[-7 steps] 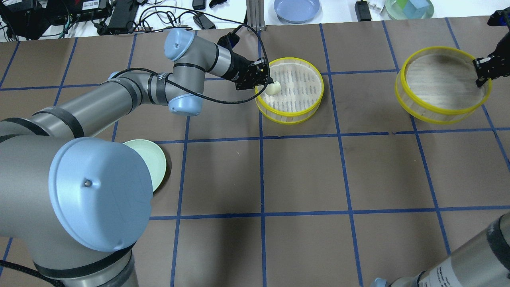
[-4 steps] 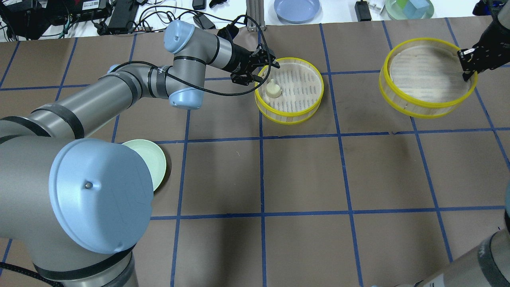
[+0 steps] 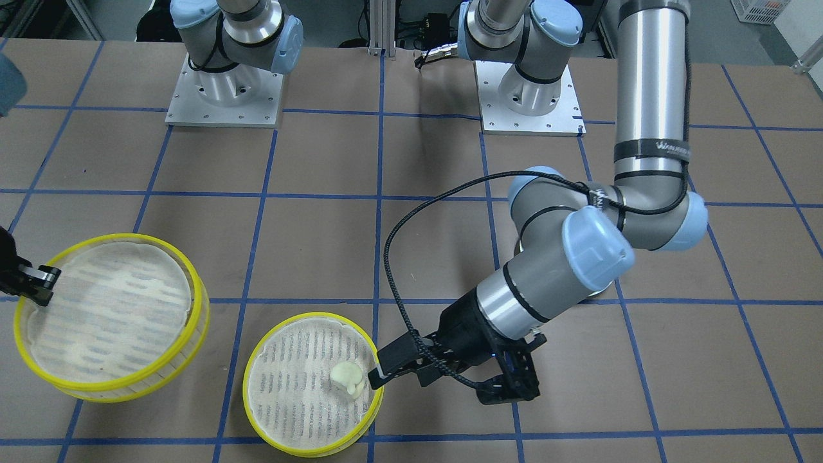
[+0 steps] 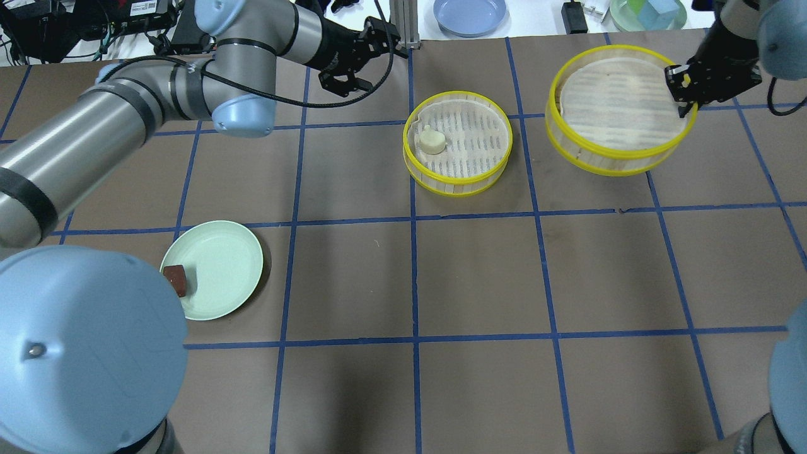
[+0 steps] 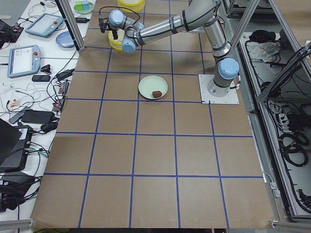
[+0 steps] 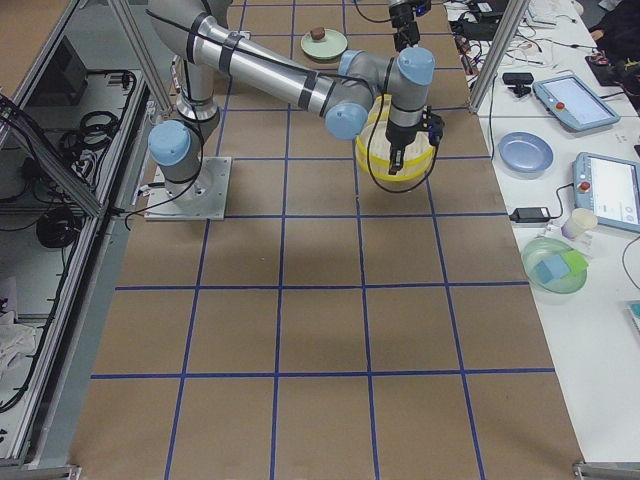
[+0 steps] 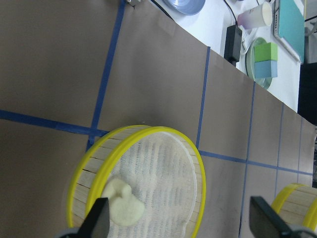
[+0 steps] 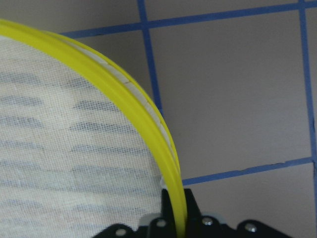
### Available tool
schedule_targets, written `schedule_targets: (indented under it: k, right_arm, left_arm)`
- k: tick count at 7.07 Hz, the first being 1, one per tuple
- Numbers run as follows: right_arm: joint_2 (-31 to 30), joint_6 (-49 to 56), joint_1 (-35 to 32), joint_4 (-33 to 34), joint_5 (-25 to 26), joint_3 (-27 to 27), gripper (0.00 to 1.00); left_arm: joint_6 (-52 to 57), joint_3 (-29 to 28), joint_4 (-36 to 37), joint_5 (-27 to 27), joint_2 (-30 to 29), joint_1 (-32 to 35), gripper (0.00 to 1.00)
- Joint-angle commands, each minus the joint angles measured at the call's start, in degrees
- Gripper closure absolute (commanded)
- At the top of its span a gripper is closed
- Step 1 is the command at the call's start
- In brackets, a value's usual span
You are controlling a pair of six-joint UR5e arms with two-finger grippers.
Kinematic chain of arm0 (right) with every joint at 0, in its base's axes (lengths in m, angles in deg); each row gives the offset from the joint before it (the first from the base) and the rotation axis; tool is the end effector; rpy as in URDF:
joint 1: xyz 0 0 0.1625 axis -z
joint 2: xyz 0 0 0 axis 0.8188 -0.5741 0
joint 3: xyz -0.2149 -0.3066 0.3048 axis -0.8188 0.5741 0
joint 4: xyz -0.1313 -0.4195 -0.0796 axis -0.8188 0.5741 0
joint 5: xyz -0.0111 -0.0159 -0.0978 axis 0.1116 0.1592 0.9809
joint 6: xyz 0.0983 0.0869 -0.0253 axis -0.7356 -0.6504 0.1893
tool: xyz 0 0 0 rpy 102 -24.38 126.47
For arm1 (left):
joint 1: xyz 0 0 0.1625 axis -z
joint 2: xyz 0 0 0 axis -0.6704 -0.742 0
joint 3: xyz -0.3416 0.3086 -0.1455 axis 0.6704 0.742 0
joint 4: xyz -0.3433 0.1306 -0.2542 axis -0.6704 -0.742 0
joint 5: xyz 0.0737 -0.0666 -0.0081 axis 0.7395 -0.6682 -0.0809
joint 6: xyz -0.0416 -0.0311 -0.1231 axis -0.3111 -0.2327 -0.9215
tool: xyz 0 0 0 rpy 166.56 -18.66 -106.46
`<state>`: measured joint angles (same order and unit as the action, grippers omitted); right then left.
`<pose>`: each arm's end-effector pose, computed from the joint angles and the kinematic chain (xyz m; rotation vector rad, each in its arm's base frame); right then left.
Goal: Stack buns with steamer
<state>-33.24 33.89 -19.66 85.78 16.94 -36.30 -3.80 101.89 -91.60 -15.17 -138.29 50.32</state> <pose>-0.0570 -0.6779 0.3946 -0.2423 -3.0543 0.0847 -0.2471 -0.7615 0.3497 0.3294 -2.3801 0.2823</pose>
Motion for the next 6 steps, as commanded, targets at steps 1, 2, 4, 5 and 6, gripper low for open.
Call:
schedule_targets:
  k: [1, 2, 4, 5, 6]
  right_arm:
    - [0.57, -11.91, -8.91, 2.37, -0.63, 0.17, 1.00]
    - [1.45, -14.67, -12.96, 2.37, -0.45, 0.08, 1.00]
    - [6.18, -18.54, -15.27, 7.96, -2.19, 0.17, 1.00]
    - [7.68, -21.08, -17.54, 8.43, -4.12, 0.17, 1.00]
    - [8.39, -23.98, -18.44, 8.44, -4.23, 0.17, 1.00]
  left_arm:
    - [10.68, -0.04, -12.99, 8.84, 5.76, -3.37, 0.00]
    - [18.32, 0.39, -22.28, 17.71, 7.78, -4.43, 0.00]
    - [24.27, 1.18, -36.71, 30.66, 9.73, -6.27, 0.00]
    - [27.07, 3.19, -40.09, 38.90, 10.69, -7.85, 0.00]
    - [29.27, 6.34, -39.86, 41.94, 11.92, -10.30, 0.00]
